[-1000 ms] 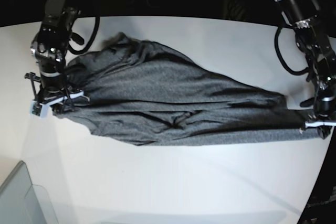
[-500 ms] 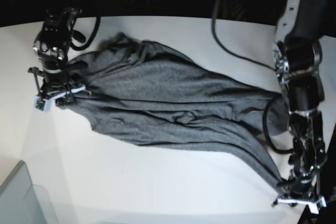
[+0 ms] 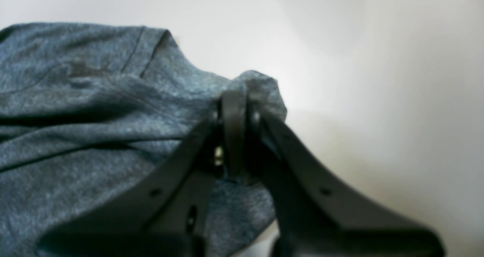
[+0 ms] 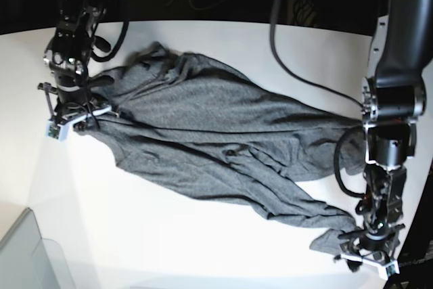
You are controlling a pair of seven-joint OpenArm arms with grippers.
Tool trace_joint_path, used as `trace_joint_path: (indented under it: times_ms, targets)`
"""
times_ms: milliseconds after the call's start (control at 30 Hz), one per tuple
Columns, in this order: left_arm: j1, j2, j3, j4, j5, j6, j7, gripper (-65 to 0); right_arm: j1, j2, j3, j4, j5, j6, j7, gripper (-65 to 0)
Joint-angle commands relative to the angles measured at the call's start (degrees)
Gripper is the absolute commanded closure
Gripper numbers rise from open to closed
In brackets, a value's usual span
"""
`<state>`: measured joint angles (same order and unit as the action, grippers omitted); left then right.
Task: Layout the t-shirt on the table in an organized manner, then fold the t-shirt properly
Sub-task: 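Pull the held end with the left gripper away from the right gripper, stretching the shirt, then lift the shirt with both grippers and swing it across the table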
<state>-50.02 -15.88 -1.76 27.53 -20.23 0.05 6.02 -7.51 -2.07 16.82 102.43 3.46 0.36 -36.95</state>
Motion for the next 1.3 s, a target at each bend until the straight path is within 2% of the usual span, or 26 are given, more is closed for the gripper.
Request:
trace_joint_path:
  times_ms: [0, 133, 267, 367, 500, 600, 700, 1000, 1267]
  targets:
    - [-0.6, -0.6, -0.3, 3.5, -0.2, -0.3, 0.2, -37.9, 0.8, 0.2, 0.0, 1.0, 0.2, 0.0, 1.1, 0.0]
    - [11.6, -4.5, -0.7, 21.6, -0.6, -0.3, 7.5, -33.8, 0.7, 0.2, 0.0, 1.0, 0.2, 0.0, 1.2, 0.0]
    - [28.7, -7.3, -3.6, 40.4, -0.5, 0.0, 8.8, -28.6, 1.0, 0.2, 0.0, 1.0, 0.3, 0.0, 1.2, 0.0]
    - [39.3, -7.1, -9.9, 46.4, -0.6, -0.2, 8.8, -28.1, 1.0, 0.2, -0.1, 0.9, 0.3, 0.0, 1.3, 0.0]
    - [45.6, -2.6, -16.4, 46.4, -0.2, -0.3, 8.8, -28.2, 1.2, 0.3, -0.1, -0.1, 0.3, 0.0, 1.5, 0.0]
    - [47.8, 0.0, -20.6, 44.7, -0.1, -0.3, 8.8, -28.2, 1.2, 0.3, -0.2, -0.7, 0.3, 0.0, 1.5, 0.0]
    - [47.2, 1.4, -21.8, 40.8, -0.1, -0.3, 8.9, -30.9, 1.2, 0.4, -0.2, -0.8, 0.3, 0.0, 1.5, 0.0]
    - [45.1, 1.9, -21.3, 35.0, -0.6, -0.3, 8.9, -32.6, 1.2, 0.4, -0.2, -0.8, 0.3, 0.0, 1.4, 0.0]
    - [44.7, 3.2, -21.3, 34.9, -0.5, -0.3, 8.9, -32.5, 1.2, 0.4, -0.2, -0.8, 0.3, 0.0, 1.5, 0.0]
